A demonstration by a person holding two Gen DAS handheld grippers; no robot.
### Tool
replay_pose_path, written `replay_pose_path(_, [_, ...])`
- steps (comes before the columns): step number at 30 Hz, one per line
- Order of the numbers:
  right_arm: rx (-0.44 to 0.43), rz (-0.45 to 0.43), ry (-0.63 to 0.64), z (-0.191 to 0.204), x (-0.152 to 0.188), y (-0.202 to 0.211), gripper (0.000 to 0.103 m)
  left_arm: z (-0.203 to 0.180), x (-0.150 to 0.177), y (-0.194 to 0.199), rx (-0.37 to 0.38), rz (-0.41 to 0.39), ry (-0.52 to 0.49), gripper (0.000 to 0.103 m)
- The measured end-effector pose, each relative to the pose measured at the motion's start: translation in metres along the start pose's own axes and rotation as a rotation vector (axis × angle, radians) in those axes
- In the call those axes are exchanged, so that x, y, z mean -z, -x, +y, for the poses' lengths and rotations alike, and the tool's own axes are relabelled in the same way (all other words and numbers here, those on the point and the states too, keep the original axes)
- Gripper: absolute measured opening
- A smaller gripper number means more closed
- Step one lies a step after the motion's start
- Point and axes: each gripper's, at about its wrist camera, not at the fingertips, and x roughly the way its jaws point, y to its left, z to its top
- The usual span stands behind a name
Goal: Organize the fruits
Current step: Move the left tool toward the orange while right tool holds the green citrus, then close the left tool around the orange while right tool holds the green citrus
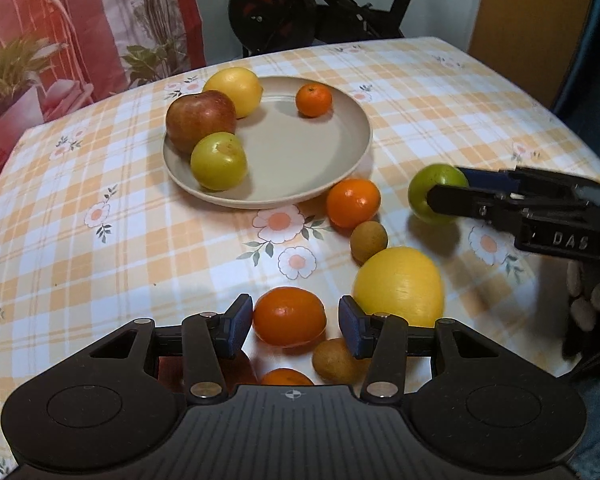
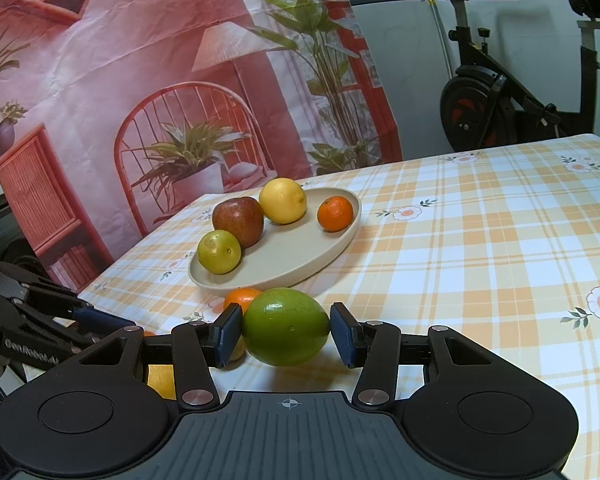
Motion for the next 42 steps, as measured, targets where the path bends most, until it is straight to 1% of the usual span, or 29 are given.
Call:
replay_pose_path(2, [0.0,0.0,0.0,0.0,0.0,0.0,0.045,-0.002,0.0,-0.001,-0.017,0.002,-0.013,0.05])
replay_pose_path(7, [0.0,0.0,-0.001,0.0,0.0,0.0,0.045,0.0,-0.002,-0.005,-0.039,0.022,-0.007,0.051])
replay_pose_path(14, [0.0,0.0,-0.001,0.0,0.0,0.0,0.045,0.001,-0.002,-0.007,-0.047,0.036,-0.014,0.051])
replay_pose_path(18, [0.0,0.0,-0.001,0.0,0.0,0.0,0.045,0.003,-0.002,-0.008,-0.028,0.03,0.012,0.045])
replay_pose_path(21, [0.0,0.0,-0.001,0.0,0.0,0.0,0.045,0.004,-0.002,-0.008,-0.037,0.024,0.024,0.045])
replay_pose_path(24, [0.0,-0.001,-0.001,0.0,0.0,0.0,0.045,0.007,-0.003,-0.006,-0.036,0.008,0.044,0.045])
replay_pose_path(29, [-0.001,-0.003,0.0,0.0,0.001,0.0,0.045,0.011,-0.01,0.003,-0.029,-0.041,0.066,0.045])
replay_pose_path(36, [0.005,-0.014,-0.003,0.0,0.003,0.001,0.045,0.014,-0.026,0.012,-0.033,-0.1,0.077,0.045])
replay_pose_path(42, [0.03,-0.025,-0.006,-0.002,-0.001,0.003,0.045,0.015,-0.042,0.014,-0.03,-0.136,0.081,0.045])
